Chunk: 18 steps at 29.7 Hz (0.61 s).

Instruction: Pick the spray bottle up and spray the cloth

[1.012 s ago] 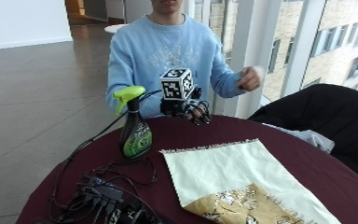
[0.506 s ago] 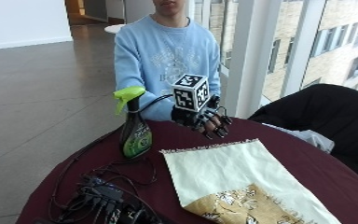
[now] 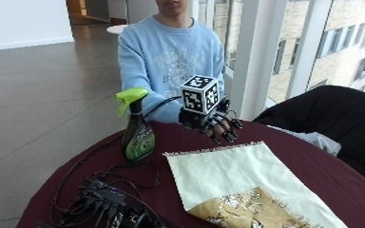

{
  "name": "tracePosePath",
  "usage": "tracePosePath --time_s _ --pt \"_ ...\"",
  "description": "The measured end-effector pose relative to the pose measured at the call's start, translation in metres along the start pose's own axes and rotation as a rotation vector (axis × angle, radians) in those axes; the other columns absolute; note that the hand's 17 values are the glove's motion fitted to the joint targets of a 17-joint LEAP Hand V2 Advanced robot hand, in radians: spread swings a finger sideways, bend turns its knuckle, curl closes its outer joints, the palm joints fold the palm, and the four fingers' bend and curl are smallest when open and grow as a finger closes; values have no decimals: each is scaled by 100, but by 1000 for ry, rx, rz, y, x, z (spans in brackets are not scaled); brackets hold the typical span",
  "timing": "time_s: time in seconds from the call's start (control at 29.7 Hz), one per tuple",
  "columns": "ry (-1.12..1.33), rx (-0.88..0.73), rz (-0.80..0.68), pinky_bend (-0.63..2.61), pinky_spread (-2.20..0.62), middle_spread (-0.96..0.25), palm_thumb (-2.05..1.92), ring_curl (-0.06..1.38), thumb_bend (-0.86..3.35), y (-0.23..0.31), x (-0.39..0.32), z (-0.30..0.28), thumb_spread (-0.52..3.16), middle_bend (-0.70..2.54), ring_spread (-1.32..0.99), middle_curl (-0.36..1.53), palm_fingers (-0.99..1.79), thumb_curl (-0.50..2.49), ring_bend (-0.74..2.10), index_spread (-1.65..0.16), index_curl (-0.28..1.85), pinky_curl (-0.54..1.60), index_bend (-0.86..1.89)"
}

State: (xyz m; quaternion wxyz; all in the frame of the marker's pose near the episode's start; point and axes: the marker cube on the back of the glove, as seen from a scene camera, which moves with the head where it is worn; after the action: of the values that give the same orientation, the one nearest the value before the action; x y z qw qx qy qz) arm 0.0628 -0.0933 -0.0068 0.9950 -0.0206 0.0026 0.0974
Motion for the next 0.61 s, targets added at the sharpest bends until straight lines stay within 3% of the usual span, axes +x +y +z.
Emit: tracePosePath --time_s 0.3,0.61 --pt "-1 -26 16 27 21 -4 60 26 18 38 -3 -1 121 26 0 33 59 26 24 -40 25 30 13" --pt "37 73 26 24 20 -5 62 28 13 132 -17 -13 122 27 0 35 65 27 28 -39 25 30 13"
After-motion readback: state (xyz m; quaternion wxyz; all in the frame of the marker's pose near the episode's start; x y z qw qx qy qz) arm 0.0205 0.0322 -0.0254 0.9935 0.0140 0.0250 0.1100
